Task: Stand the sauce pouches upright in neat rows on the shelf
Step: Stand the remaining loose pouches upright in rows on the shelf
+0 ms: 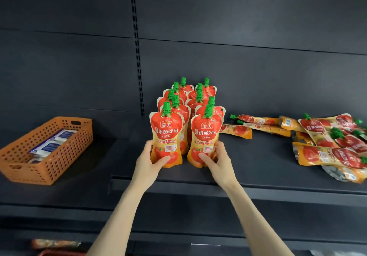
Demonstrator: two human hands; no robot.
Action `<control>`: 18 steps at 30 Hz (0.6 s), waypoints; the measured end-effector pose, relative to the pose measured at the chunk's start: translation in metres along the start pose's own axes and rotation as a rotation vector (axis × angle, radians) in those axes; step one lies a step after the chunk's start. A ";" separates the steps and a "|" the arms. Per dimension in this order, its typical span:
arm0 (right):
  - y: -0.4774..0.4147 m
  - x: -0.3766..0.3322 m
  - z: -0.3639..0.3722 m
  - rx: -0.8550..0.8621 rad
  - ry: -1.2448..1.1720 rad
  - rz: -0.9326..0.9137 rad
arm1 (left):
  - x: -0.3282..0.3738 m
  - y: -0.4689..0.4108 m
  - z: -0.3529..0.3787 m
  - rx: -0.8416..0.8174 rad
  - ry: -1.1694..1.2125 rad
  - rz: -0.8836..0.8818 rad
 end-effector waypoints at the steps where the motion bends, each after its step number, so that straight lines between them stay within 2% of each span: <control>1: 0.000 0.000 0.000 -0.001 0.009 0.004 | -0.001 0.000 0.000 0.003 0.004 0.005; 9: 0.002 -0.001 0.000 -0.014 0.025 0.004 | -0.004 -0.001 -0.001 -0.037 0.000 0.056; 18: 0.007 -0.005 0.003 -0.008 0.053 0.022 | -0.005 0.000 0.004 -0.002 -0.061 0.054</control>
Point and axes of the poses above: each hand's wrist, its own y-axis away from the middle knuckle, its own z-axis out of the palm, x = y × z, the point moved 1 cm from there along -y, towards the middle knuckle, and after that the axes turned 13 degrees about -y, right-handed, at the moved point
